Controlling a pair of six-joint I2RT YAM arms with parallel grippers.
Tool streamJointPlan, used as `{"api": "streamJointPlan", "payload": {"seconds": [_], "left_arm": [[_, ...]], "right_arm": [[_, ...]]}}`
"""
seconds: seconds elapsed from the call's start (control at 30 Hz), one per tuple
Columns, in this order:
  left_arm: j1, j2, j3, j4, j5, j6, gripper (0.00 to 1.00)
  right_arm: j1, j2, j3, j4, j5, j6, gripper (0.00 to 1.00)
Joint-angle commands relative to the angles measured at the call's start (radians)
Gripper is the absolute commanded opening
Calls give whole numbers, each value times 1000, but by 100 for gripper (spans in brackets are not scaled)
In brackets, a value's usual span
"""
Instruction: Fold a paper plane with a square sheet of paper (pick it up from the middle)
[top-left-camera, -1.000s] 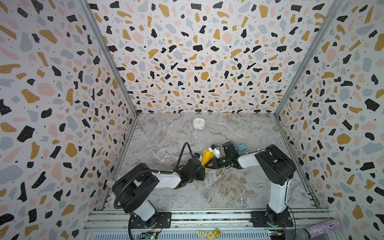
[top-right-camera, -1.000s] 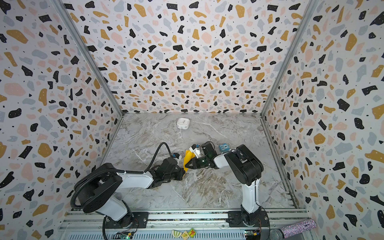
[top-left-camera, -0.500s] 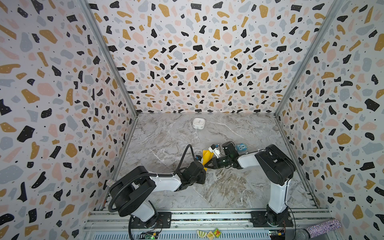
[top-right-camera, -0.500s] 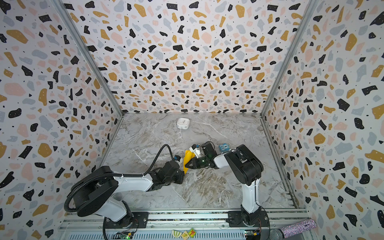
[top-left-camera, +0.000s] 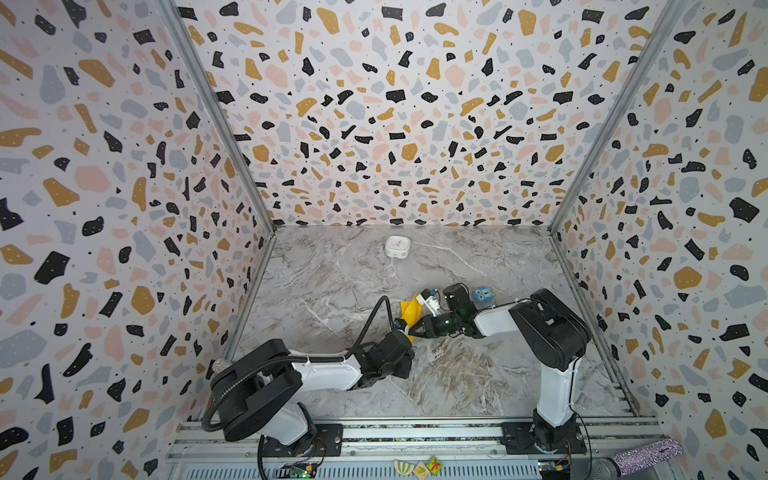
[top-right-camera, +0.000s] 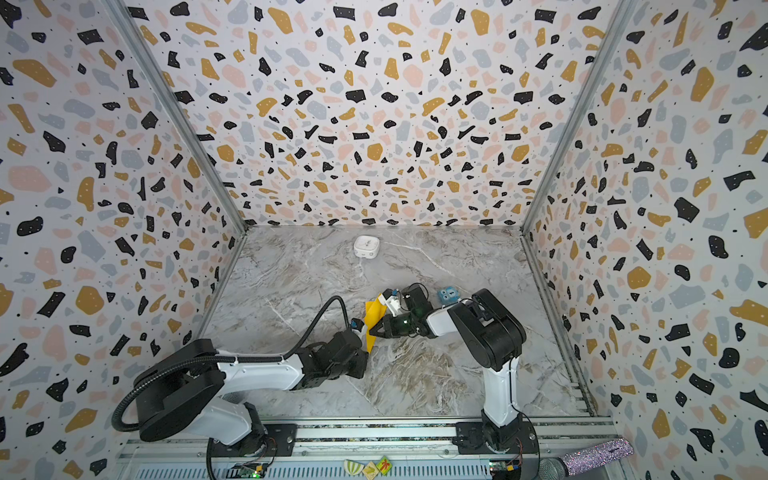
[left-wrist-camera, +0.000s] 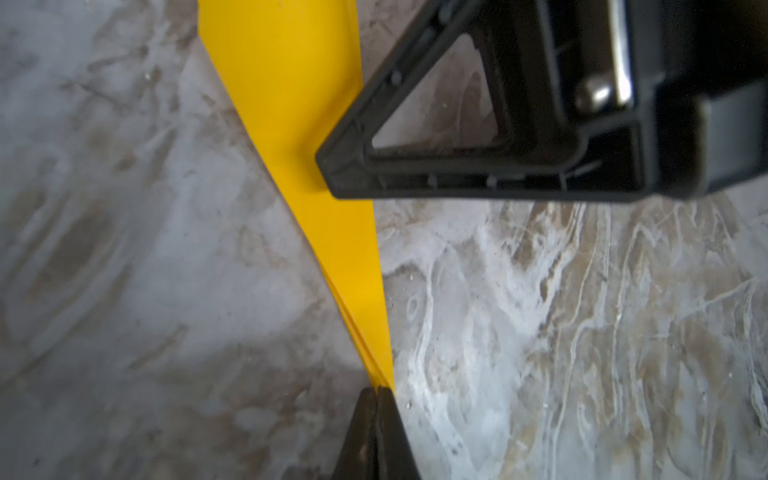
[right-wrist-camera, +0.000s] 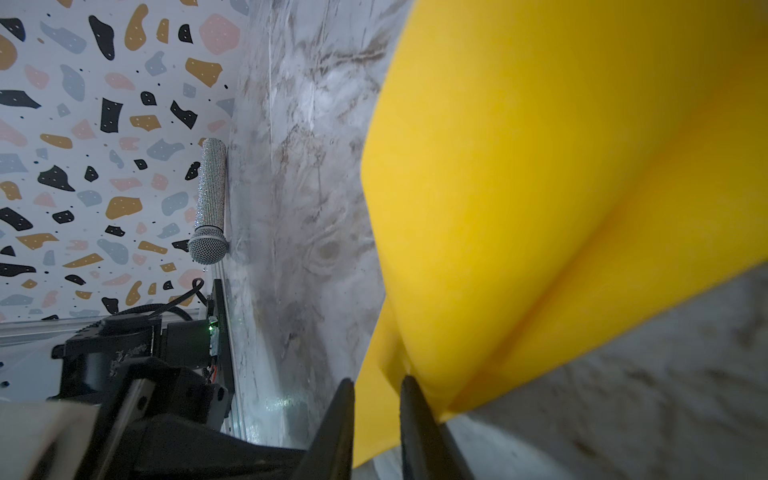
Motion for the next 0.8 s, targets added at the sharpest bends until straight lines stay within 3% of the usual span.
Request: {"api": "streamJointPlan", "payload": {"seconds": [0.0,0.27,0.5,0.77], "left_arm": [[-7,-50,-20,-102,29,13,0],[49,-128,-8,14,48,-19,3],[100,-12,42,141,168,-19,1],[105,91,89,132,146,9,0]], "right_arm": [[-14,10,-46,-97,141,26,23],[38,-62,-114,-11,184,201,21],[51,-88,-132,50,163,285,21],[43,-89,-138,74,145,299,20]]}}
